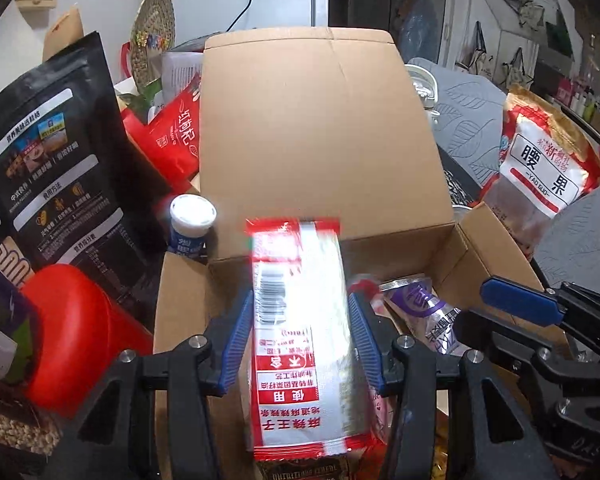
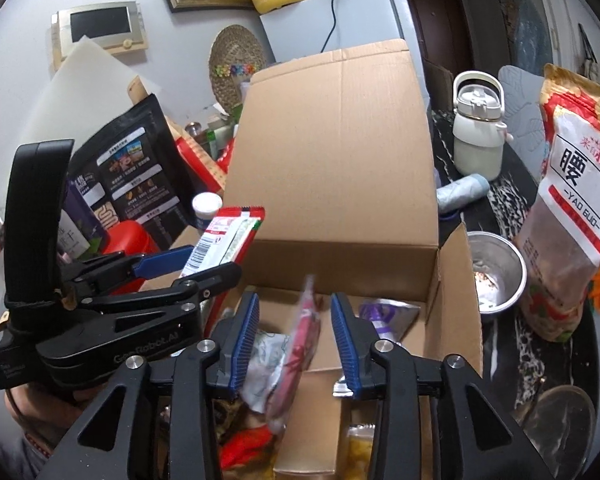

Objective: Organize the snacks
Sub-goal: 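Open the right tool over the box while left tool drops strip packet inside, then move both tools back to the red-gold bag and lollipop on the counter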

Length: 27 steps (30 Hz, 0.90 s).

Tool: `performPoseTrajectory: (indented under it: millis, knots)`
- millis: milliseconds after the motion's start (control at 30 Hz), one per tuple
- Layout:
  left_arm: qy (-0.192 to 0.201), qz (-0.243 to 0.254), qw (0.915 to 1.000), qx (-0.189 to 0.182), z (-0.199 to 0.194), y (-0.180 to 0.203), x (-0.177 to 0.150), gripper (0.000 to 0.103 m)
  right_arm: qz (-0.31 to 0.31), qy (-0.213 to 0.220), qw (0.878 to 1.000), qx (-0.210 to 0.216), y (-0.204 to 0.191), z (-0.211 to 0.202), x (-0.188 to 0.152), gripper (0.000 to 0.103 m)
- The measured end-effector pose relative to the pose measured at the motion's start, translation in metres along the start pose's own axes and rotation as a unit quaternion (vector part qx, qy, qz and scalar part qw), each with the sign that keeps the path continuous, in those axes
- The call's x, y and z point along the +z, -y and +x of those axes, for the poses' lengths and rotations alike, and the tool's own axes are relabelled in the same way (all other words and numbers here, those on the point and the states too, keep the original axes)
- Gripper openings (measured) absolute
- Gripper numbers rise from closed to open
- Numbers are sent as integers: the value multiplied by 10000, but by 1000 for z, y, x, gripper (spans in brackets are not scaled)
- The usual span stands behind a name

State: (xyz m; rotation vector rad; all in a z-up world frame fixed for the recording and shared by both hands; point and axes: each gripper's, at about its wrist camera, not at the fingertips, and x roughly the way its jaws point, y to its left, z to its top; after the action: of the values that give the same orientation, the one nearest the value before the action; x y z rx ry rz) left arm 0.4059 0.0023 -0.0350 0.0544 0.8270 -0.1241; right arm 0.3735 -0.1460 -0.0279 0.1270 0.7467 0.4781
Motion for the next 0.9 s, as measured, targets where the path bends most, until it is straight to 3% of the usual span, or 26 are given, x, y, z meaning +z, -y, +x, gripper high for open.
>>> performPoseTrajectory:
  millis: [167, 433, 900]
  knots:
    - [49, 45, 9998, 183, -5, 2, 0, 49, 52, -71, 9999, -128, 2, -1, -1, 49]
    - [2, -9, 10000, 59, -18, 4, -6, 49, -36, -33, 9994, -346, -2, -15, -3, 49]
    - [710, 199, 9972, -114, -113, 29, -11, 49, -247, 525, 9970, -510, -29, -99, -7, 49]
